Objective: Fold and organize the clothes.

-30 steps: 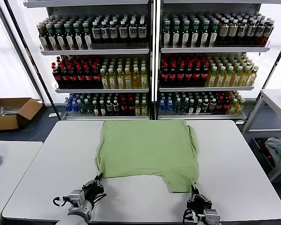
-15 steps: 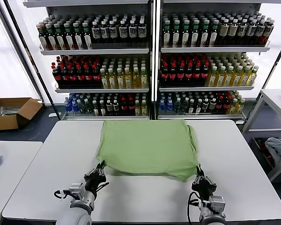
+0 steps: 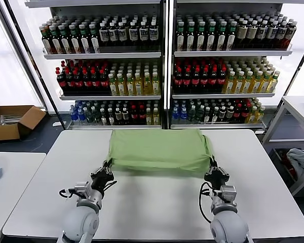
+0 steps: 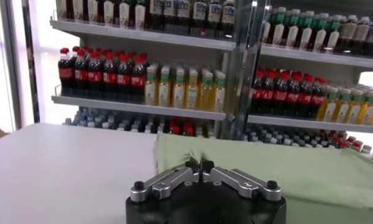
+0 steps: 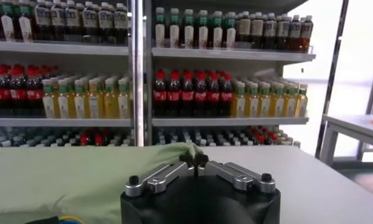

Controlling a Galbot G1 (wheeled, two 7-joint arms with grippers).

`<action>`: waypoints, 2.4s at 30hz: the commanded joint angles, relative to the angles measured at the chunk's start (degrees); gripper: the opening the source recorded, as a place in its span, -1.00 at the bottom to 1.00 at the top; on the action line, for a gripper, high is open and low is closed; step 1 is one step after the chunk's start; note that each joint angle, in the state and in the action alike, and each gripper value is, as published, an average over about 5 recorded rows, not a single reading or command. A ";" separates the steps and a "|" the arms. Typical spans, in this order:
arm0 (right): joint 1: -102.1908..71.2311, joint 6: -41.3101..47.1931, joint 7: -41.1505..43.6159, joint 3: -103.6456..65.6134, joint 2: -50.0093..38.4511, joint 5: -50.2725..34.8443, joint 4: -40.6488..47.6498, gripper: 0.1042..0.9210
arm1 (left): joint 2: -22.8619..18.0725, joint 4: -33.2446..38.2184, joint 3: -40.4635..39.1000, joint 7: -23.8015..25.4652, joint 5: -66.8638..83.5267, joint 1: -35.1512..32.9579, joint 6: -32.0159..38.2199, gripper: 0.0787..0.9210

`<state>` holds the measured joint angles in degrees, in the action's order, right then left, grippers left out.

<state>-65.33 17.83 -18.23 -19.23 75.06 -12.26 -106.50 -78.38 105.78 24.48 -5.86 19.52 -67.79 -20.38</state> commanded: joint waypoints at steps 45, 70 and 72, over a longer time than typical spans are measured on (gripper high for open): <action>12.90 4.91 -7.06 2.46 3.06 -7.56 10.71 0.56 | -0.50 -7.06 -1.07 -3.23 -1.02 7.13 -4.17 0.25; 4.47 15.54 -6.04 -1.07 -4.60 -11.62 4.14 0.76 | 0.95 -4.55 -1.90 -3.39 -1.39 6.29 -11.33 0.77; 4.48 15.55 -6.00 -0.81 -4.58 -11.61 4.77 0.76 | 1.10 -5.01 -1.79 -3.91 0.41 6.87 -12.14 0.77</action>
<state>-59.77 31.17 -24.03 -19.77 71.63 -22.38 -101.57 -77.37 100.58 22.71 -9.42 18.01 -61.23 -30.13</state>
